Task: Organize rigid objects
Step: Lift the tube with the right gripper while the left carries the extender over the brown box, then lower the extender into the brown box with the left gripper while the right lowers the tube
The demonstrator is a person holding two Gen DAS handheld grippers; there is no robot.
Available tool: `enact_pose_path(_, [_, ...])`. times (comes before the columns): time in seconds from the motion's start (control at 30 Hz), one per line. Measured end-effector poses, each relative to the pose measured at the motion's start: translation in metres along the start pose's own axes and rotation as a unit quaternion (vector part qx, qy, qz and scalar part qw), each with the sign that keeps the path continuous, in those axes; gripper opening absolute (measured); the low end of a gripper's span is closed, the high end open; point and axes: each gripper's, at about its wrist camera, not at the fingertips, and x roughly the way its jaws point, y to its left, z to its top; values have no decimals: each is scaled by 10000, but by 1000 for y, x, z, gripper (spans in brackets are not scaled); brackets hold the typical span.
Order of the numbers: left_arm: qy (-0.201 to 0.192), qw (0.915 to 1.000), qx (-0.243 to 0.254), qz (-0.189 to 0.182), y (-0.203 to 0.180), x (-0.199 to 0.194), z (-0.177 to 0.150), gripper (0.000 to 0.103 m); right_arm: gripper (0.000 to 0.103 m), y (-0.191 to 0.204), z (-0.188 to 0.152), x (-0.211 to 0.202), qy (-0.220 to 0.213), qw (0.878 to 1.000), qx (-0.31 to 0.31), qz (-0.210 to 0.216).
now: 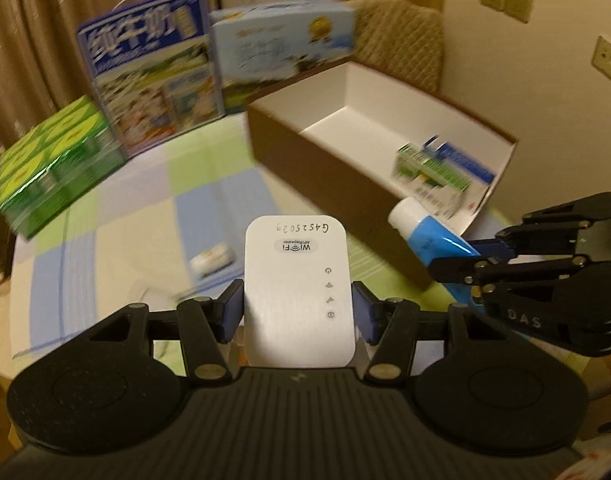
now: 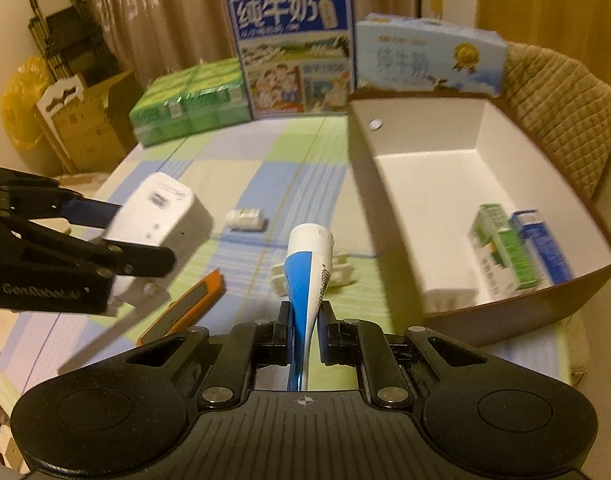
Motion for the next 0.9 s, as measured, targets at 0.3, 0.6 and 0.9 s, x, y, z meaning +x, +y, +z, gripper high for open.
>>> enact_pose_path(0.3, [-247,9995,165,-144,-57,21,55,53,8,-65,24,-16,-249,9995,60,-157])
enact_pose_path(0.6, [-266,9996,68,-120,-85,61,101,53,8,-120,53,-8,-312,9994,-24,-126])
enact_pose_path(0.9, [-205,9996,-178,-48,-88,106,141,53,8,-172,87,24,-253,9997,-2,-75])
